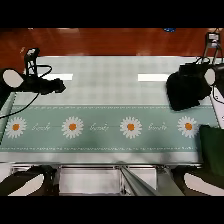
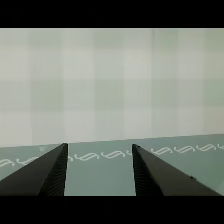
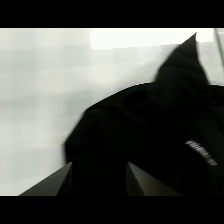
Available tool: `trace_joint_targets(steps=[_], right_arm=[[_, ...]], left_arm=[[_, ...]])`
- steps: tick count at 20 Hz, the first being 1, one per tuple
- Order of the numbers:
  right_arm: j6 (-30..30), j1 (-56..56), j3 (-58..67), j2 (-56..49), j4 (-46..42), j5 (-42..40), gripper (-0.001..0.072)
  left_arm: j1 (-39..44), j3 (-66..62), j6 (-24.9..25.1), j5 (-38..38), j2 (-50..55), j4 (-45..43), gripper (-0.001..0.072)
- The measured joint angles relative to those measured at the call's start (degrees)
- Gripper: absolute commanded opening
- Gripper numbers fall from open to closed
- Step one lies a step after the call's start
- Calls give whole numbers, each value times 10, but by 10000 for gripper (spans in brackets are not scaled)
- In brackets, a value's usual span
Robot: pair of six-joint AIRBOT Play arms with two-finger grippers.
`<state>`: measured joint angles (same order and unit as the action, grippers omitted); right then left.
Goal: Fold the shirts.
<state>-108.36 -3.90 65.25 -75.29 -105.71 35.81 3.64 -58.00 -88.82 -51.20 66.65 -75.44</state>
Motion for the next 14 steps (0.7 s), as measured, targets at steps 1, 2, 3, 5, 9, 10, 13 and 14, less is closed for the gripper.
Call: trace_joint_targets(steps=[1,2,3,5,9,10,13,14], right_arm=[[16,-29,26,-32,20,9,415],[32,-54,49,-60,40,23,414],[49,-77,73,-89,60,38,413],[78,-109,108,-137,94,68,411],[112,-138,137,-205,130,114,398],[118,-141,140,-216,141,124,264],[163,-146,152,-234,193,166,22],[184,-147,163,-236,212,193,22]], left_arm=[[0,0,0,4,5,0,501],[0,0,0,6,11,0,501],[0,0,0,10,17,0,501],[0,0,0,13,28,0,501],[0,0,0,16,41,0,501],[0,0,0,16,42,0,501],[-1,-12,0,0,43,5,501],[-2,-21,0,-7,40,6,501]])
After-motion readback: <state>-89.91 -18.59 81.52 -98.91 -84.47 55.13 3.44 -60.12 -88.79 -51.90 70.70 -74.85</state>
